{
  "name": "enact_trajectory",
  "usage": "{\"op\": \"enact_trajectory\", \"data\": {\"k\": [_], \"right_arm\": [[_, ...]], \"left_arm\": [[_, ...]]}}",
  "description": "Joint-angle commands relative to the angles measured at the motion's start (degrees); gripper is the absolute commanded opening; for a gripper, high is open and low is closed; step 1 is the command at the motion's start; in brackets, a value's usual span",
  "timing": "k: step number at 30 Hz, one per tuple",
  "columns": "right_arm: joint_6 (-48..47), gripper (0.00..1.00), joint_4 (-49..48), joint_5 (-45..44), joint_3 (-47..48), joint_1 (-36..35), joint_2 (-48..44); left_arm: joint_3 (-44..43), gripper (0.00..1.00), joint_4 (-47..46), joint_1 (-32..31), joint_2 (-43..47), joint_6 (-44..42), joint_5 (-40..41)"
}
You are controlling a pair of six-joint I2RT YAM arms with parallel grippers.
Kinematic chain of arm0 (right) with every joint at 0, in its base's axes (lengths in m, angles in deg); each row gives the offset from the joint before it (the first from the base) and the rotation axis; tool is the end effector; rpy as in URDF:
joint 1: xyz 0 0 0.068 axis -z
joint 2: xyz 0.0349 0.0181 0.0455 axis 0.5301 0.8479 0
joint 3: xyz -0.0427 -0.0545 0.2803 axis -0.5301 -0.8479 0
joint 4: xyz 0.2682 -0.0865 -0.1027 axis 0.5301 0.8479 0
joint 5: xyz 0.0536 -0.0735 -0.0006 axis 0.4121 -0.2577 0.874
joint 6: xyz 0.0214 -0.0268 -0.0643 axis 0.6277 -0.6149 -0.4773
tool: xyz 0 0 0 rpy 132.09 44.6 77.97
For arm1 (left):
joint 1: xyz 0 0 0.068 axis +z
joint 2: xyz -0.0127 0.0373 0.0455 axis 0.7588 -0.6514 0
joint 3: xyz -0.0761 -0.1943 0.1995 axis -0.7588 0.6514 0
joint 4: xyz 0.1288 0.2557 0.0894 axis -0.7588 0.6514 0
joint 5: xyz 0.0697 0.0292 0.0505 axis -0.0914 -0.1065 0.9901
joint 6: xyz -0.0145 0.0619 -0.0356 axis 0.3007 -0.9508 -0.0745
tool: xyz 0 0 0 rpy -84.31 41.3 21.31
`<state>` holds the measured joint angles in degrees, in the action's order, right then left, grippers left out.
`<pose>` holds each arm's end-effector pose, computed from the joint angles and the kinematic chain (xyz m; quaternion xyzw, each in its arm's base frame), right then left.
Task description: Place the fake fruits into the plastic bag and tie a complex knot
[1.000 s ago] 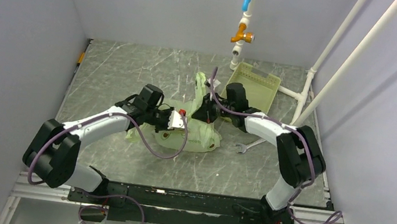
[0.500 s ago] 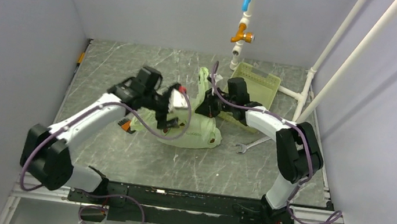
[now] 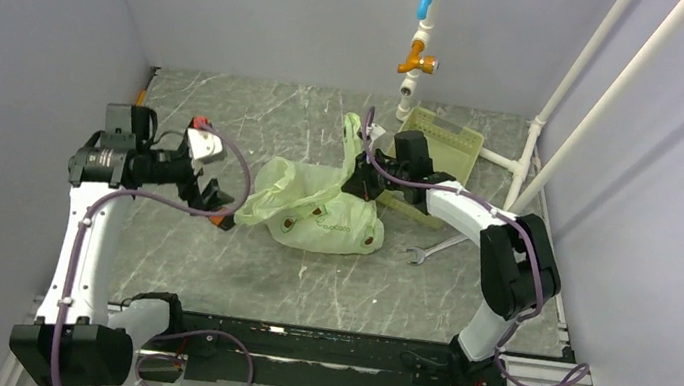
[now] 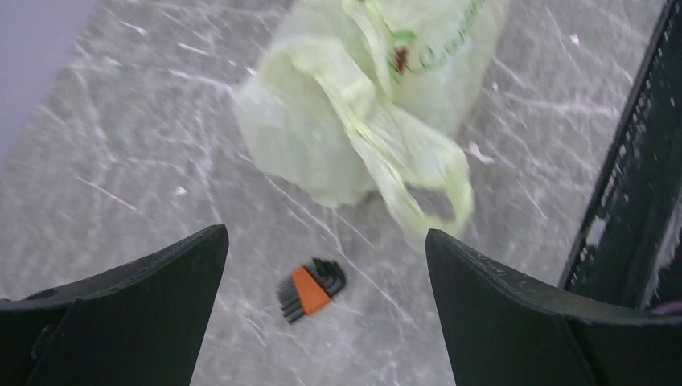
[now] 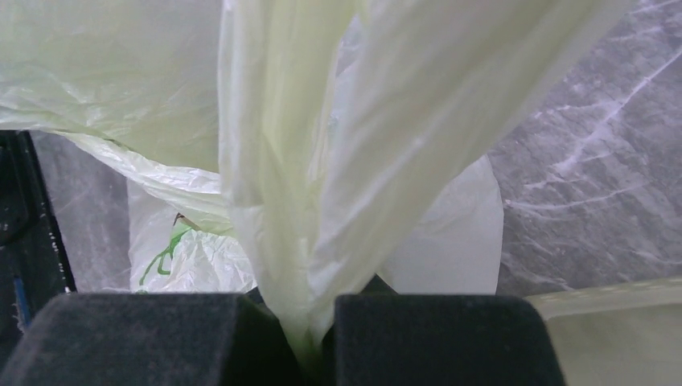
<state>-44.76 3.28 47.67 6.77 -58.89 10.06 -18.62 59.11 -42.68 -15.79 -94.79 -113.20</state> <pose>0.3656 0.2260 0.2011 -0.3487 0.7821 0.3682 0.3621 0.2344 -0.0226 0.3812 0.4781 0.6956 -0.2183 0.4898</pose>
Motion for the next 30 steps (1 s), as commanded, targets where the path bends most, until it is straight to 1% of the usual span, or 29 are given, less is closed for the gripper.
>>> {"op": "enact_trajectory", "data": {"k": [1, 4, 6, 8, 10, 12, 16, 17, 18, 19, 20, 22, 23, 24, 28, 30], "right_arm": [[-1.8, 0.00, 1.1, -1.5, 3.1, 0.9, 1.6], [-1.7, 0.00, 1.7, -1.3, 4.2, 1.1, 2.3], [-1.7, 0.00, 1.8, -1.1, 4.8, 1.1, 2.5], [-1.7, 0.00, 1.9, -1.0, 5.3, 1.2, 2.7], [-1.8, 0.00, 2.2, -0.8, 5.9, 1.1, 2.9], [-1.9, 0.00, 2.4, -0.6, 6.3, 1.1, 3.1], [-2.6, 0.00, 2.6, -0.5, 6.8, 1.1, 3.3], [-2.7, 0.00, 2.7, -0.5, 6.8, 1.1, 3.3], [-2.9, 0.00, 2.7, -0.3, 6.9, 1.1, 3.3], [-3.1, 0.00, 2.8, -0.3, 6.9, 1.1, 3.2], [-3.5, 0.00, 2.9, -0.2, 7.0, 1.1, 3.1], [-4.1, 0.00, 3.0, -0.2, 7.0, 1.1, 2.9], [-4.6, 0.00, 3.3, 0.0, 7.0, 1.1, 2.9], [-5.1, 0.00, 3.4, 0.0, 7.1, 1.1, 2.8], [-7.0, 0.00, 3.9, 0.1, 7.1, 1.1, 2.6], [-7.8, 0.00, 3.8, 0.3, 6.8, 1.1, 2.5]], "left_arm": [[7.4, 0.99, 9.2, 2.1, 4.6, -14.7, -1.4], [12.1, 0.99, 9.2, 2.1, 7.4, -23.0, -2.0], [15.8, 0.99, 3.9, 1.9, 9.6, -22.6, -2.7], [19.0, 0.99, -3.6, 0.9, 11.3, -18.2, -3.1], [21.2, 0.99, -10.2, -1.6, 12.1, -14.4, -1.9], [22.3, 0.99, -15.2, -4.6, 12.2, -11.2, -0.8], [23.6, 0.99, -24.5, -11.4, 12.0, -2.0, 2.3], [23.6, 0.94, -26.2, -12.5, 11.9, 0.0, 3.5], [23.3, 0.86, -27.3, -13.1, 11.7, 2.1, 3.9], [22.4, 0.73, -27.9, -13.3, 11.4, 4.1, 3.4], [21.2, 0.59, -28.0, -13.3, 11.1, 6.4, 2.7], [18.3, 0.28, -27.4, -13.3, 10.4, 10.1, 1.0], [17.1, 0.10, -27.7, -13.3, 10.3, 12.3, 0.5], [16.0, 0.01, -28.6, -13.3, 10.3, 14.9, 0.4], [11.2, 0.00, -32.7, -13.6, 10.1, 23.6, 0.2], [8.2, 0.00, -32.9, -14.3, 9.3, 25.6, -0.7]]}}
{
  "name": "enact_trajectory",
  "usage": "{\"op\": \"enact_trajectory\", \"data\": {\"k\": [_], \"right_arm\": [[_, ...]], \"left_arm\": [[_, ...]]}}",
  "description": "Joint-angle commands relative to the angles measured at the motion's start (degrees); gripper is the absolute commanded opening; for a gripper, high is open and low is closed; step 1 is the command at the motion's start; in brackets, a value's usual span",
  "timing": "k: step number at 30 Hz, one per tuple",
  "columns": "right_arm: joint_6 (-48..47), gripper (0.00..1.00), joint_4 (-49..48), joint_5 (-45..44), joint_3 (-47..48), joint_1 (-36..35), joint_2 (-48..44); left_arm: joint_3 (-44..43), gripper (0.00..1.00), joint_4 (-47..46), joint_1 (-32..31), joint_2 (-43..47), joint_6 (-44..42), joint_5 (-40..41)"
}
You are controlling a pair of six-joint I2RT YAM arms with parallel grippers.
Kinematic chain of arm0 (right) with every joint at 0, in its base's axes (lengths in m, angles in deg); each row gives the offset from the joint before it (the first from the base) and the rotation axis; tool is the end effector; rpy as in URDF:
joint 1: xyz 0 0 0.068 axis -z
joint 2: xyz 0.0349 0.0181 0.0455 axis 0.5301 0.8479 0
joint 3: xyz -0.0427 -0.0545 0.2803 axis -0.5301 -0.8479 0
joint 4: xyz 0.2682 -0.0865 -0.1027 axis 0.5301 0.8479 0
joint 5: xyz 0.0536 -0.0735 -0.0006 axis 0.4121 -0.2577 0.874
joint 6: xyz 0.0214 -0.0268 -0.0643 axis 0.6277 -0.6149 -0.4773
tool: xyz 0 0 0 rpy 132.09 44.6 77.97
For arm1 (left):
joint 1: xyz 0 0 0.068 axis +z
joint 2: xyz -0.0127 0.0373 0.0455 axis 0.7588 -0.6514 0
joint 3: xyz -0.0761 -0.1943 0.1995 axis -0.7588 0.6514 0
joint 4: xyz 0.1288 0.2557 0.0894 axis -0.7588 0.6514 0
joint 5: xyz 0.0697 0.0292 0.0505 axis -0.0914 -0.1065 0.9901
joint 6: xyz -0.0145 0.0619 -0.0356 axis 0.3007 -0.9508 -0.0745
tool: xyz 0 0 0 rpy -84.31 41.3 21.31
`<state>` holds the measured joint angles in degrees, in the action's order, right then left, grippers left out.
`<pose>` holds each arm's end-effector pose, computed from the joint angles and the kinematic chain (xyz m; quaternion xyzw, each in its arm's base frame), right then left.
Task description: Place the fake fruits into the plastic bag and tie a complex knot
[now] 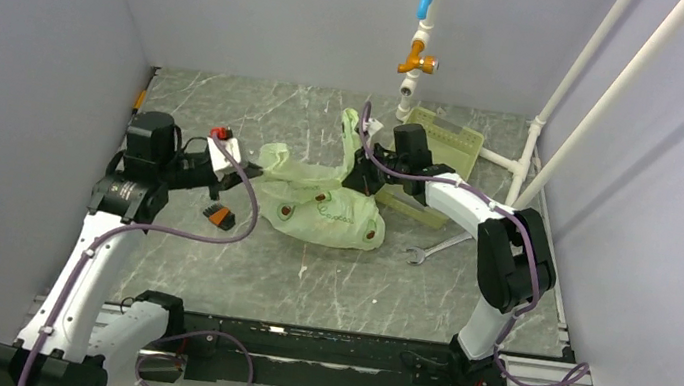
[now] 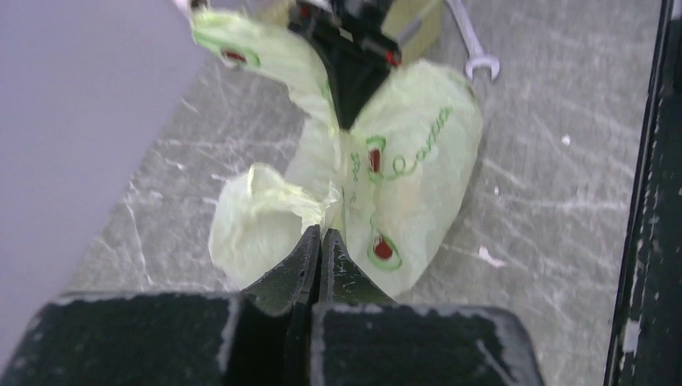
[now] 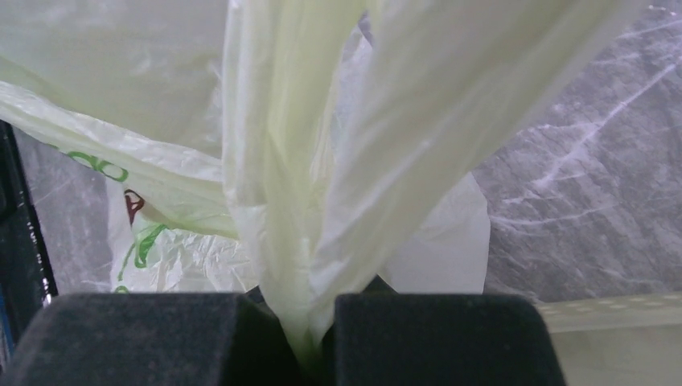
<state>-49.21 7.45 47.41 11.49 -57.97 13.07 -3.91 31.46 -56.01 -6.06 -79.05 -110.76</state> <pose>0.3827 0.2264 0.2023 -0.3686 0.7823 0.3488 0.3612 0.2189 -0.0741 0.3639 0.5037 0.6136 -0.2365 0.5601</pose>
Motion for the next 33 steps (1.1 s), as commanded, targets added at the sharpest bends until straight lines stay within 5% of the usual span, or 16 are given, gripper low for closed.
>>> {"op": "enact_trajectory", "data": {"k": [1, 7, 11, 15, 24, 33], "right_arm": [[-3.7, 0.00, -0.5, 0.8, 2.0, 0.2, -0.6], [-5.7, 0.04, 0.3, 2.7, 3.2, 0.2, -2.1], [-7.0, 0.61, 2.8, 3.0, 5.7, 1.3, -6.9], [-8.6, 0.92, 2.9, 3.2, 5.7, 1.5, -13.9], [-10.8, 0.99, 2.0, 10.4, 9.3, -2.9, -21.1], [-18.6, 0.99, -1.8, 10.6, 10.6, -14.0, -18.3]], "left_arm": [[-8.3, 0.00, -4.6, -1.9, -1.1, 9.9, -3.5], [-11.0, 0.00, 2.3, -6.7, -4.1, 8.9, 1.2], [-12.7, 0.00, 2.8, -6.7, -5.4, 14.1, 2.1], [-14.8, 0.00, 5.3, -6.8, -6.8, 14.2, 2.8], [-15.9, 0.00, 6.0, -6.8, -7.4, 12.4, 3.6], [-15.6, 0.00, 5.2, -7.0, -7.7, 11.7, 2.7]]}}
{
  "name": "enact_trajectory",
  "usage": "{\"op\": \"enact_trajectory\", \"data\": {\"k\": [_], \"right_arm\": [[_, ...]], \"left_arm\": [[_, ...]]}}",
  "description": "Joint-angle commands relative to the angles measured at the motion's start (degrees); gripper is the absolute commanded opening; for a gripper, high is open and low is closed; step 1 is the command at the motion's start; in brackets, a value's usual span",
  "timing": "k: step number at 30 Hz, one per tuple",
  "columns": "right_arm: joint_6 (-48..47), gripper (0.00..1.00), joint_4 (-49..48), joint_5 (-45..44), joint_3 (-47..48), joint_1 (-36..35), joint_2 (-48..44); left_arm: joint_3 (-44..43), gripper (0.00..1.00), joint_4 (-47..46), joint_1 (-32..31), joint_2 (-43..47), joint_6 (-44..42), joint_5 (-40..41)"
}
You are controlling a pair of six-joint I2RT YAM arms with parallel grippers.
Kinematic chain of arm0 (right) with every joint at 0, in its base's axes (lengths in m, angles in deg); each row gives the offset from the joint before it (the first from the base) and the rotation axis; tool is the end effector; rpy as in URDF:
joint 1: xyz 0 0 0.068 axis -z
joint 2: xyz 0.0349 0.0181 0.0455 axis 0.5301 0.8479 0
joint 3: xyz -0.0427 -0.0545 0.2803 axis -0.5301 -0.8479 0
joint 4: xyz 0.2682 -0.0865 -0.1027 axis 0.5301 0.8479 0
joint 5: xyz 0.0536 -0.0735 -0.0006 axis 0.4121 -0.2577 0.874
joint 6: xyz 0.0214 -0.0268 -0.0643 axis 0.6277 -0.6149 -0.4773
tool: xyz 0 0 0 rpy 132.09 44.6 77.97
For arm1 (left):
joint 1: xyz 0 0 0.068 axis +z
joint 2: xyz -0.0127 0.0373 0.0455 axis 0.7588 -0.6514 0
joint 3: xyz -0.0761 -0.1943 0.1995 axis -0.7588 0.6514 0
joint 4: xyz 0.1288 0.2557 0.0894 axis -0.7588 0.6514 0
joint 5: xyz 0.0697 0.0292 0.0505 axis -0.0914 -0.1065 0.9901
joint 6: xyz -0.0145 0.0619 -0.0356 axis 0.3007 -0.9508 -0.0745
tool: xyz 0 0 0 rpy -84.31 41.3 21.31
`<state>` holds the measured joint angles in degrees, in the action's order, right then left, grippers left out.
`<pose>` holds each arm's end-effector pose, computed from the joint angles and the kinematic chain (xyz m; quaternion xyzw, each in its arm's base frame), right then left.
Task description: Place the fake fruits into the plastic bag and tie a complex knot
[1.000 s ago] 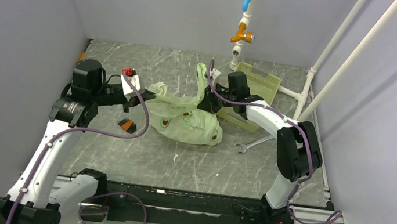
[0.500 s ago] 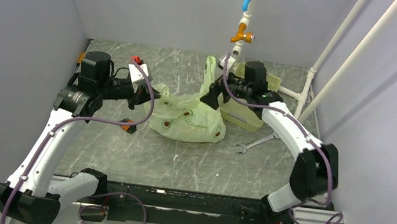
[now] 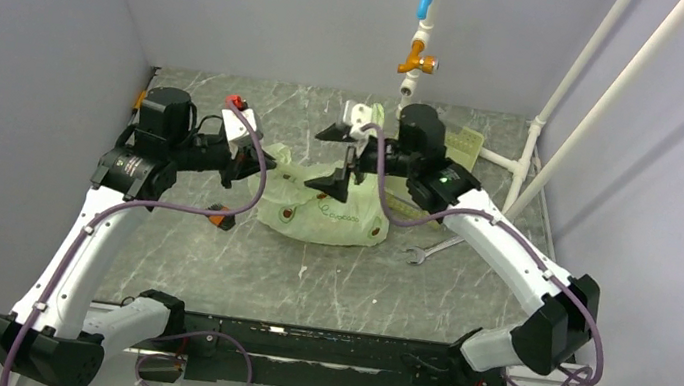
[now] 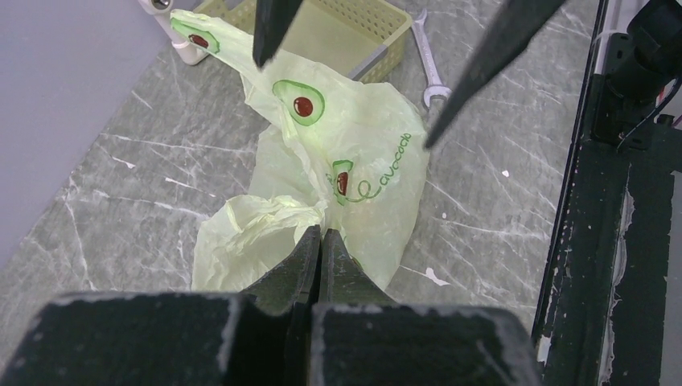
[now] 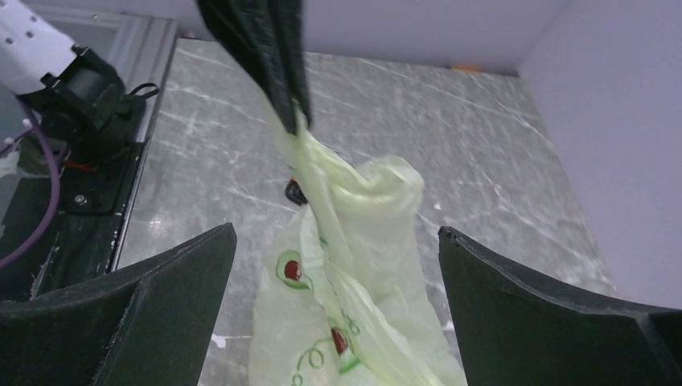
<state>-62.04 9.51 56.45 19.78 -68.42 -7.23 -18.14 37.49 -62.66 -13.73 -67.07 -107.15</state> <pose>0.2815 0.2613 0.3999 -0.5493 0.5182 0.3845 0.5310 0.2319 -0.1019 0.4166 0.4650 0.6496 -0.2979 0.5226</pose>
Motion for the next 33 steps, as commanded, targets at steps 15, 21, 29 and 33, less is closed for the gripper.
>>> {"op": "enact_trajectory", "data": {"k": [15, 21, 29, 33], "right_arm": [[-11.9, 0.67, -9.0, 1.5, -1.0, -8.1, 11.7], [-12.2, 0.33, -9.4, 0.3, -0.7, -8.1, 13.7], [-12.0, 0.00, -9.5, 0.3, -1.7, -8.1, 14.0], [-10.7, 0.00, -10.0, 1.9, -2.0, -7.7, 13.3]], "left_arm": [[-2.7, 0.00, -1.7, -0.3, -0.6, 0.3, -2.3], [-2.4, 0.00, -3.1, -0.3, -0.5, 1.3, -2.7], [-4.3, 0.00, -7.1, 0.1, -0.3, 5.5, -4.0], [-4.6, 0.31, -7.9, 0.9, 2.4, 4.2, -3.3]]}}
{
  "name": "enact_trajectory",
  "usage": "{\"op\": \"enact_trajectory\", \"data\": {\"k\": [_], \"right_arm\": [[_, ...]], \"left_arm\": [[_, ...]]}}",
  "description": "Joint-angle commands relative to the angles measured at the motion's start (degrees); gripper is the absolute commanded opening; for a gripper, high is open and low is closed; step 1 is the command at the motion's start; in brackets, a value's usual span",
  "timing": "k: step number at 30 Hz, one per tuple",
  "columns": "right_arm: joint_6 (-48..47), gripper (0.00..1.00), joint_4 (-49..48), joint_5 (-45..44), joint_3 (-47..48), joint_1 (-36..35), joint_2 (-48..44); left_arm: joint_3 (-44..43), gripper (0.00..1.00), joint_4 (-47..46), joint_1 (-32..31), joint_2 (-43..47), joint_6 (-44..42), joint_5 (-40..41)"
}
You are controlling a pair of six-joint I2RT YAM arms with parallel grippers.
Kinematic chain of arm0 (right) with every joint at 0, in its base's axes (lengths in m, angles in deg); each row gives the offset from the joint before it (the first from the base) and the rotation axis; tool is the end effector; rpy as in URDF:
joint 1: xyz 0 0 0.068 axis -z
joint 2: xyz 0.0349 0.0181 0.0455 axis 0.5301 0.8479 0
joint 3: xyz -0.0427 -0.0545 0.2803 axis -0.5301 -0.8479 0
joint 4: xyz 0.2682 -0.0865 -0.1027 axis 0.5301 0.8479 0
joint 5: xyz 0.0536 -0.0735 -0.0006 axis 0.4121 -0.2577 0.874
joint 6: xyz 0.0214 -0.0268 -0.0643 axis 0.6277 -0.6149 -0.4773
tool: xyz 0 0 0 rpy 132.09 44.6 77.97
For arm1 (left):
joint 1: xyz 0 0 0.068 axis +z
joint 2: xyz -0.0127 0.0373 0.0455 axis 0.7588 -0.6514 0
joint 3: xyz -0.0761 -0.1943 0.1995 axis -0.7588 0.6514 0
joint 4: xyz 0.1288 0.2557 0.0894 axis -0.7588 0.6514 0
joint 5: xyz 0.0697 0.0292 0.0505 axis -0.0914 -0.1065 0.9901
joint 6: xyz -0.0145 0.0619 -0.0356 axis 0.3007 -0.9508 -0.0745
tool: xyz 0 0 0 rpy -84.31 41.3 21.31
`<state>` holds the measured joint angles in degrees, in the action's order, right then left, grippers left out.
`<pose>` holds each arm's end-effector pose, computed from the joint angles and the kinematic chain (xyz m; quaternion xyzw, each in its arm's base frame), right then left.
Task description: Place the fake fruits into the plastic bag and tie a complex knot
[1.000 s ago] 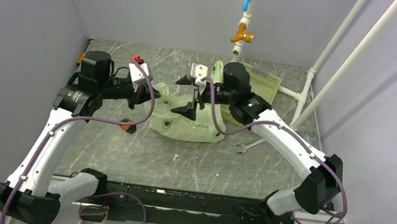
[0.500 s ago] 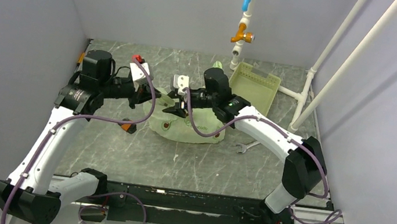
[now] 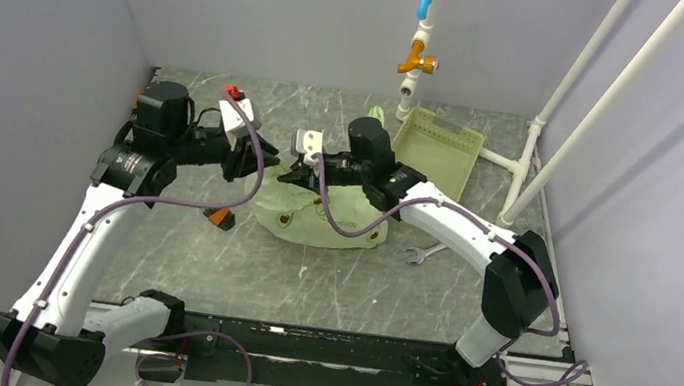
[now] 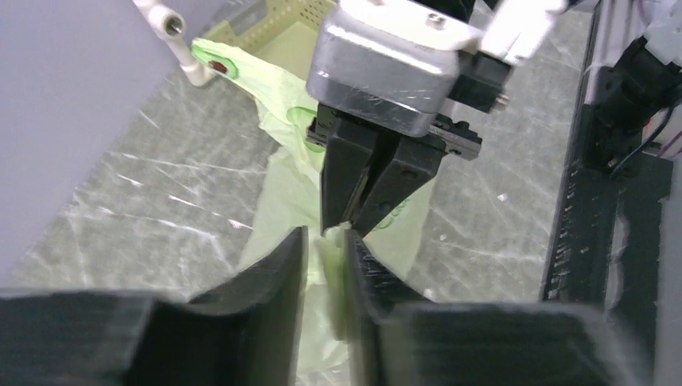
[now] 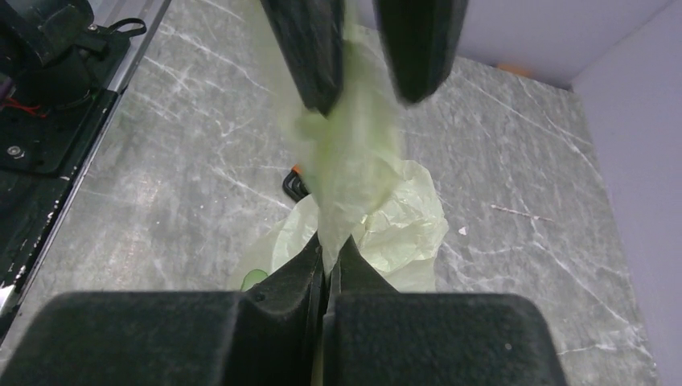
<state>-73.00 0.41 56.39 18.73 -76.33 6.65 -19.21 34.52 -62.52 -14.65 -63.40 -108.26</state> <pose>0.2883 0.3418 0.3147 -0.6316 0.4537 0.3772 0.5029 0.2370 -0.1032 0.4256 0.4518 0.6442 -0.3136 0.5316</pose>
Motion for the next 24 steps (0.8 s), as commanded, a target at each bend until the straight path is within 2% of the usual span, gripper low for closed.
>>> {"op": "enact_trajectory", "data": {"k": [1, 2, 4, 7, 9, 12, 15, 19, 21, 23, 24], "right_arm": [[1.0, 0.00, -1.1, 2.6, -0.6, 0.4, -0.8], [1.6, 0.00, -1.2, 3.2, -0.2, 0.6, -1.0], [2.3, 0.00, -1.6, 4.3, 0.3, 0.8, -1.3], [2.1, 0.00, -1.7, 6.0, 0.4, 0.9, -1.6], [1.8, 0.00, -1.5, 7.1, 0.4, 0.9, -1.6], [1.6, 0.00, -1.6, 8.0, 0.6, 0.9, -1.6], [1.1, 0.00, -1.0, 8.8, 1.2, 0.9, -1.4], [-0.2, 0.00, 0.8, 9.6, 2.2, 0.9, -0.8], [-1.0, 0.00, 1.9, 10.1, 3.3, 0.9, -0.3], [-1.3, 0.00, 2.6, 10.4, 4.0, 0.9, 0.2], [-1.3, 0.00, 2.5, 10.3, 4.1, 0.9, 0.3]], "left_arm": [[-3.6, 0.47, -2.4, 1.4, 3.7, -2.4, -2.7], [-3.7, 0.59, 1.1, 2.4, 4.0, -6.9, -3.7], [-5.2, 0.75, 10.8, 4.8, 3.5, -20.2, -6.9], [-9.9, 0.82, 27.8, 5.6, 0.9, -43.3, -7.0], [-11.5, 0.84, 33.6, 5.4, -0.2, -53.7, -6.0], [-10.5, 0.85, 33.3, 2.8, -0.5, -59.1, -2.7], [-8.2, 0.83, 29.2, -0.4, 0.1, -59.6, 0.0], [-8.5, 0.77, 27.9, -3.1, -1.8, -60.9, 2.3], [-9.3, 0.69, 26.9, -4.0, -2.7, -59.8, 2.3], [-10.1, 0.47, 25.4, -5.0, -3.5, -57.6, 2.2], [-10.5, 0.28, 24.6, -5.3, -3.8, -56.0, 2.1]]}}
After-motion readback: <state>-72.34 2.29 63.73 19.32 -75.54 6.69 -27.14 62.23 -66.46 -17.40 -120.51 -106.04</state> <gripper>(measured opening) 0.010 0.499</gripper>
